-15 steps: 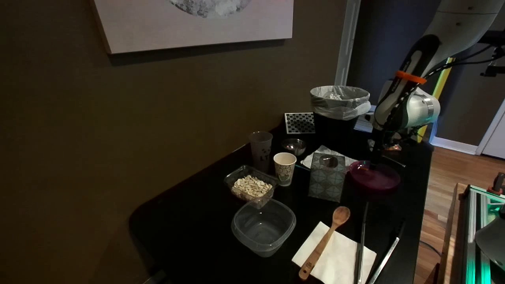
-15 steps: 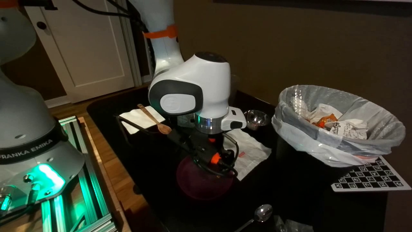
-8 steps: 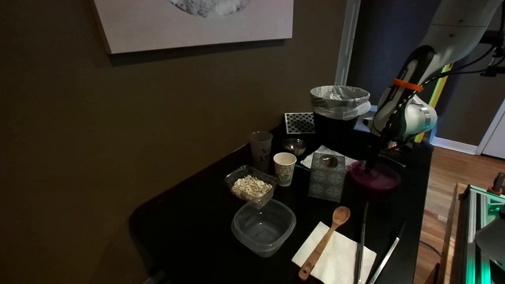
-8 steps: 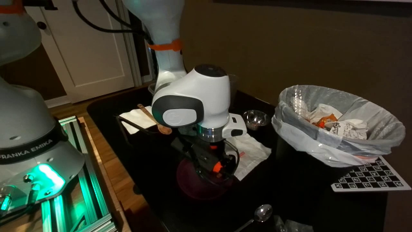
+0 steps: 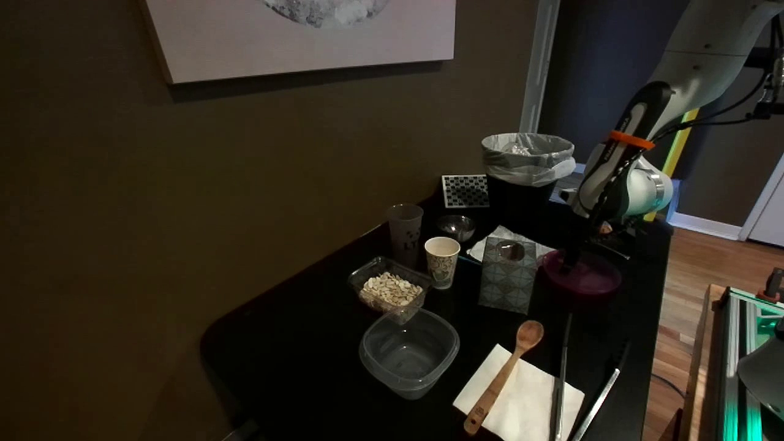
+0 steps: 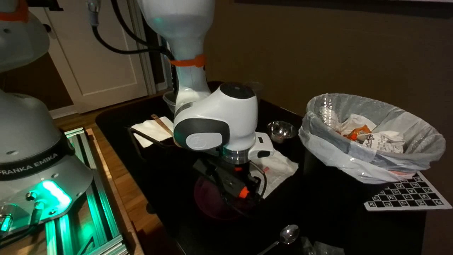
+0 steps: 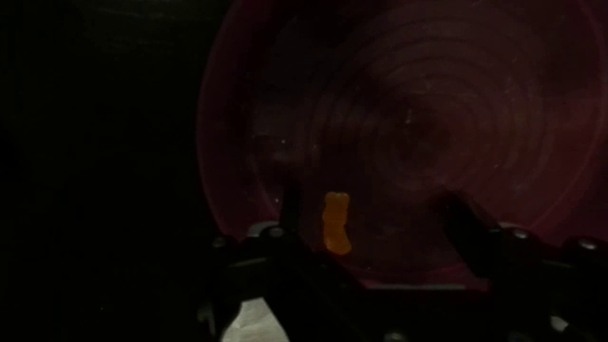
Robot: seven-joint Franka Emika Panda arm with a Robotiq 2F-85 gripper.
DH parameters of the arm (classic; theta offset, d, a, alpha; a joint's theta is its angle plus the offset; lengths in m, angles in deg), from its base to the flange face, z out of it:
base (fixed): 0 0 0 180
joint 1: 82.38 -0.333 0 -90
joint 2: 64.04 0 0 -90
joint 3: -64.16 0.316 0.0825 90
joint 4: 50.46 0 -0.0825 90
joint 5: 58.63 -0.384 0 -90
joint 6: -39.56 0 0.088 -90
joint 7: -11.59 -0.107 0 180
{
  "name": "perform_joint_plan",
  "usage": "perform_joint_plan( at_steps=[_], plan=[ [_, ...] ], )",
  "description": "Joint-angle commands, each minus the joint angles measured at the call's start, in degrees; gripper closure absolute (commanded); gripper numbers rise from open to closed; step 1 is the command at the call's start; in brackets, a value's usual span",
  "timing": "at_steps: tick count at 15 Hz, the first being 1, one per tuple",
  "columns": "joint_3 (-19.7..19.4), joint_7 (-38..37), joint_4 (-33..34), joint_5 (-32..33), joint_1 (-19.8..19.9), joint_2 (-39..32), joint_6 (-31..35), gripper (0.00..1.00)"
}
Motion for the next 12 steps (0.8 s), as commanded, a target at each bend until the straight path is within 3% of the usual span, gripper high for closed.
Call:
perform_joint_plan(
  at_steps=[1, 7, 8, 10, 11, 12],
  plan=[
    [1.7, -1.4, 1.4, 2.9, 2.5, -2.2, 1.4, 0.28],
    [3.3, -1.3, 1.7, 3.9, 4.2, -2.0, 1.6, 0.52],
    [3.5, -1.3, 1.7, 4.0, 4.4, -1.9, 1.7, 0.60],
    [4.0, -1.3, 1.8, 4.3, 4.8, -1.8, 1.6, 0.61],
    [4.2, -1.3, 1.7, 4.4, 4.9, -1.7, 1.7, 0.70],
    [4.4, -1.3, 1.7, 4.5, 5.2, -1.6, 1.6, 0.67]
  ],
)
